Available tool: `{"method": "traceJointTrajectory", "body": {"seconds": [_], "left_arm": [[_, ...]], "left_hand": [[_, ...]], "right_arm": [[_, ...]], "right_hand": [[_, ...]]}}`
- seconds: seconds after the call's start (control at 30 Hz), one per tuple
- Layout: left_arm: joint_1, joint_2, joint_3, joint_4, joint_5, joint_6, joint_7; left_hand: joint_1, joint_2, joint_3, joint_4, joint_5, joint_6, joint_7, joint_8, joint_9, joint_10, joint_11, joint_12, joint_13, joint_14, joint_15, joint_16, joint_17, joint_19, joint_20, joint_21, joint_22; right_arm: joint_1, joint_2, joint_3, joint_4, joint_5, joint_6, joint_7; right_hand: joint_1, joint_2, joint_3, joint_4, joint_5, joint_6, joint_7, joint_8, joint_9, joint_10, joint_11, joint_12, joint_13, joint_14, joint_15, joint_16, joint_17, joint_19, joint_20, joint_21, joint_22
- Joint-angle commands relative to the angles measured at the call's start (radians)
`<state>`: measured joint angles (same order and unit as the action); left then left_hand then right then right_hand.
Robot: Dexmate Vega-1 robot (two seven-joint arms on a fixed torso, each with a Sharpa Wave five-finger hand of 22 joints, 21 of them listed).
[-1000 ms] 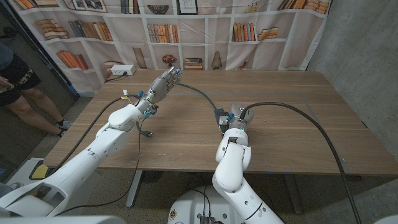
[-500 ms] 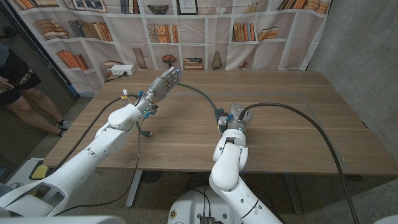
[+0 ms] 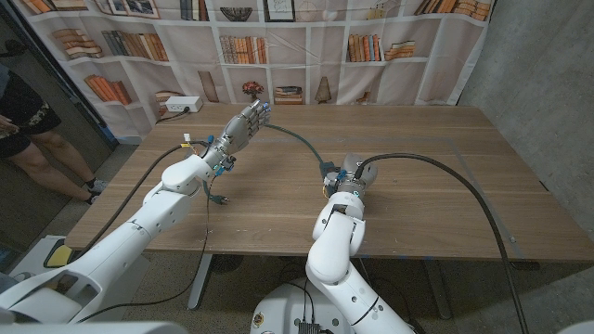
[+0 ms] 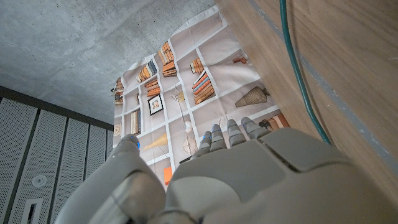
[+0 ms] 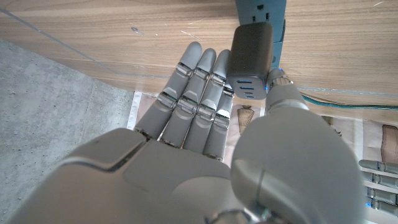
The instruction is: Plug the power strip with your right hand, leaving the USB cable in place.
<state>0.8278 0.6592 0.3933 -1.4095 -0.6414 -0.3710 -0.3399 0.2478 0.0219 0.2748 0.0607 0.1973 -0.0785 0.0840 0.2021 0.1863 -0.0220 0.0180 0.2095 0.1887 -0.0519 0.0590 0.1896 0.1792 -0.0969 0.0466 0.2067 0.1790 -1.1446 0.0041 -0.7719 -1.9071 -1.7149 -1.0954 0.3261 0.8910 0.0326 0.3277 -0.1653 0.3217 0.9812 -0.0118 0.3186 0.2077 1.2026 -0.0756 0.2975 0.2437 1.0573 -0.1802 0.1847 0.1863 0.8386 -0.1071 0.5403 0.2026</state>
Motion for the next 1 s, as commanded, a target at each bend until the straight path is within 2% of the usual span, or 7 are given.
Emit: {"method": "traceJointTrajectory", "body": {"seconds": [0.03, 0.43, 1.0], "left_arm": [[-0.001, -0.003, 0.001, 0.004, -0.001, -0.005, -0.004], [0.017, -0.007, -0.009, -0.004, -0.005, -0.032, 0.003], [0.011, -0.006, -0.001, -0.005, -0.004, -0.02, -0.003]], "left_hand": [[-0.002, 0.0, -0.003, -0.004, -0.002, 0.009, 0.004, -0.003, 0.003, 0.004, 0.003, -0.004, 0.001, 0.008, 0.002, -0.004, 0.001, -0.004, 0.004, 0.0, 0.005], [-0.001, 0.001, -0.004, -0.004, -0.002, 0.013, 0.003, -0.001, 0.003, 0.01, 0.002, -0.002, 0.001, 0.009, 0.001, -0.004, 0.001, -0.004, 0.005, 0.001, 0.005], [0.002, 0.004, -0.005, -0.005, -0.003, 0.017, 0.001, -0.001, 0.003, 0.013, 0.002, -0.002, 0.001, 0.011, 0.003, -0.003, 0.001, -0.002, 0.005, 0.002, 0.005]], "right_arm": [[-0.01, 0.013, 0.002, 0.001, -0.006, -0.004, -0.005], [-0.023, 0.021, -0.005, 0.002, 0.022, -0.018, -0.051], [0.003, 0.005, -0.019, 0.019, 0.067, -0.04, -0.075]], "right_hand": [[-0.001, 0.006, 0.112, 0.004, 0.008, 0.154, -0.146, 0.01, 0.004, 0.115, -0.117, 0.001, 0.003, -0.009, -0.047, -0.001, 0.002, -0.005, -0.06, 0.005, 0.002], [-0.003, 0.004, 0.119, 0.003, 0.015, 0.152, -0.147, 0.011, 0.004, 0.114, -0.117, 0.0, 0.006, -0.011, -0.049, -0.001, 0.003, -0.012, -0.059, 0.008, 0.004], [-0.007, 0.001, 0.128, 0.002, 0.024, 0.15, -0.148, 0.012, 0.005, 0.111, -0.116, -0.001, 0.009, -0.014, -0.048, 0.0, 0.003, -0.016, -0.058, 0.014, 0.004]]}}
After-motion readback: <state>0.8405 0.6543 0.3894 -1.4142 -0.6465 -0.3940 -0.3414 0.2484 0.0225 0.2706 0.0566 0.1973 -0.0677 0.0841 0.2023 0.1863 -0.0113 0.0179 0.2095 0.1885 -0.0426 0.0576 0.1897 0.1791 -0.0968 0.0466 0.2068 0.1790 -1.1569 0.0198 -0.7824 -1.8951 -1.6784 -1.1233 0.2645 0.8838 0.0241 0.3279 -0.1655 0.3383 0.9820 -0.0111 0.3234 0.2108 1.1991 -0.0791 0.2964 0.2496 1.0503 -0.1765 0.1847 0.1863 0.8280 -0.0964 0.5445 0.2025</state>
